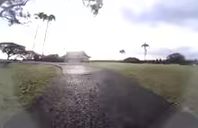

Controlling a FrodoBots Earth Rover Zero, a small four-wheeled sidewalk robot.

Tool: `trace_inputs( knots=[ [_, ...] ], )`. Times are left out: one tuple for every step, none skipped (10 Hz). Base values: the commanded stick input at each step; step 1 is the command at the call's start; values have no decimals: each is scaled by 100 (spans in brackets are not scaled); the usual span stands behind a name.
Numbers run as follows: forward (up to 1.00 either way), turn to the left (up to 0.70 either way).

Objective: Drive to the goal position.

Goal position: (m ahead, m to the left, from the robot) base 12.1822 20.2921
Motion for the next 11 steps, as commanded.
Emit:
trace_inputs(
  knots=[
    [60, 0],
    [60, 0],
    [60, 0],
    [60, 0],
    [60, 0],
    [60, 0],
    [60, 0],
    [60, 0],
    [60, 0],
    [60, 0],
    [60, 0]
  ],
)
